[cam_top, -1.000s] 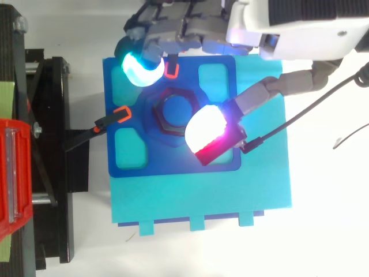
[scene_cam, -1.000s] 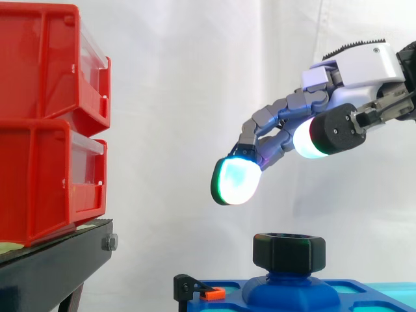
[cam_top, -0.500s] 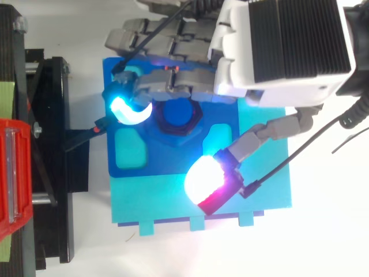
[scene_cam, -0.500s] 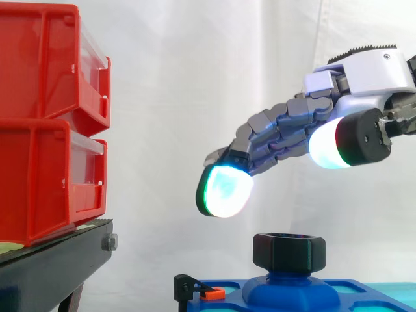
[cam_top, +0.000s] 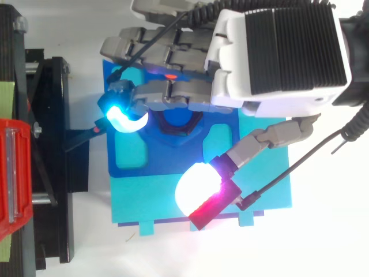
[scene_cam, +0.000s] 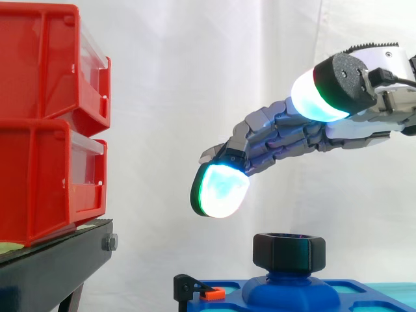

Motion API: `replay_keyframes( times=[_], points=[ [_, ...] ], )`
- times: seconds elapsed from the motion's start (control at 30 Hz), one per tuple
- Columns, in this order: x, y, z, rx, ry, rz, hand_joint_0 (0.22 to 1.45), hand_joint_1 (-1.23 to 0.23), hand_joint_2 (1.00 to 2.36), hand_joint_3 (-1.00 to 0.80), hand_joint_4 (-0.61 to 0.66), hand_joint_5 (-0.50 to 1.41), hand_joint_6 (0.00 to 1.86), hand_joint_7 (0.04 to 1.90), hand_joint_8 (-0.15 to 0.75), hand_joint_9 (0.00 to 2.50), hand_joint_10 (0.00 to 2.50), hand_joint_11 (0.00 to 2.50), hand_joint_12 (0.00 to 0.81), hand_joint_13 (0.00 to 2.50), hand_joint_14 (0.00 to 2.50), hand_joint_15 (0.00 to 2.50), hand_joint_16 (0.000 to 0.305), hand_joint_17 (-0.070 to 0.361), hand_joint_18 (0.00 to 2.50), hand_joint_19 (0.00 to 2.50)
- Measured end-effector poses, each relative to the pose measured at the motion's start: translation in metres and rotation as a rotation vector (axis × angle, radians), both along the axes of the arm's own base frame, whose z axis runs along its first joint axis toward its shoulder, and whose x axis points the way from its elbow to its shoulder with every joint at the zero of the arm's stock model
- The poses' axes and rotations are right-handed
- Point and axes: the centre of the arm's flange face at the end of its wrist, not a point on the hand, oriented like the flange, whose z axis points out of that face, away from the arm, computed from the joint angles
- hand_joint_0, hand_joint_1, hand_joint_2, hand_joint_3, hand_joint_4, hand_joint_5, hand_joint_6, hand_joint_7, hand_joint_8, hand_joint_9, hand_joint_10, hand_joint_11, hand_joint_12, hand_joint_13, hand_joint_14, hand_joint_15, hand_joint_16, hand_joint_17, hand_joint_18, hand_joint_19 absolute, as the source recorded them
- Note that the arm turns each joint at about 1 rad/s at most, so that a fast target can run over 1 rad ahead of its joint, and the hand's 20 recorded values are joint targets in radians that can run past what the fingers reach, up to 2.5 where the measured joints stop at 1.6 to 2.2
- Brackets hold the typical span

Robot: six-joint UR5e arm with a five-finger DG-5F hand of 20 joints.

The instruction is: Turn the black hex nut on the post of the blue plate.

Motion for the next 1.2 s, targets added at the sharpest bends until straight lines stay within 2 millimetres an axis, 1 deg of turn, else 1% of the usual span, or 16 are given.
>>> replay_keyframes(
  times=[0.07,0.17,0.27,0.33,0.53,0.73,0.9,0.93,1.2],
  points=[
    [-0.001,0.000,-0.001,-0.003,0.006,-0.002,0.42,-0.35,1.00,-0.50,0.21,-0.21,0.50,0.73,0.224,0.06,0.00,0.00,0.374,0.00,0.00,0.02,0.058,0.130,0.00,0.12],
    [-0.002,-0.002,-0.005,-0.005,0.019,-0.006,0.44,-0.54,1.00,-0.50,0.20,-0.21,0.50,0.74,0.214,0.06,0.00,0.00,0.362,0.00,0.00,0.02,0.056,0.125,0.00,0.10],
    [-0.003,-0.004,-0.009,-0.006,0.027,-0.009,0.46,-0.63,1.00,-0.50,0.19,-0.22,0.50,0.75,0.207,0.07,0.00,0.00,0.353,0.00,0.00,0.02,0.053,0.120,0.00,0.11],
    [-0.004,-0.005,-0.011,-0.006,0.030,-0.010,0.47,-0.66,1.00,-0.50,0.18,-0.22,0.50,0.76,0.206,0.07,0.00,0.00,0.348,0.00,0.00,0.02,0.052,0.118,0.00,0.10],
    [-0.005,-0.006,-0.013,-0.008,0.033,-0.012,0.49,-0.70,1.00,-0.50,0.17,-0.22,0.50,0.76,0.201,0.08,0.00,0.00,0.341,0.00,0.00,0.01,0.051,0.115,0.00,0.10],
    [-0.006,-0.009,-0.017,-0.008,0.037,-0.016,0.48,-0.69,1.00,-0.50,0.17,-0.22,0.50,0.76,0.203,0.08,0.00,0.00,0.345,0.00,0.00,0.02,0.051,0.115,0.00,0.11],
    [-0.007,-0.010,-0.018,-0.008,0.038,-0.017,0.47,-0.65,1.00,-0.50,0.18,-0.22,0.50,0.77,0.212,0.09,0.00,0.00,0.352,0.00,0.00,0.03,0.052,0.117,0.00,0.12],
    [-0.007,-0.010,-0.018,-0.008,0.038,-0.017,0.47,-0.68,1.00,-0.50,0.19,-0.21,0.50,0.76,0.218,0.13,0.00,0.00,0.356,0.03,0.00,0.01,0.052,0.117,0.00,0.09],
    [-0.008,-0.014,-0.018,-0.008,0.045,-0.019,0.47,-0.65,1.00,-0.50,0.21,-0.20,0.50,0.81,0.225,0.14,0.00,0.00,0.359,0.04,0.00,0.01,0.052,0.117,0.00,0.10]
  ],
)
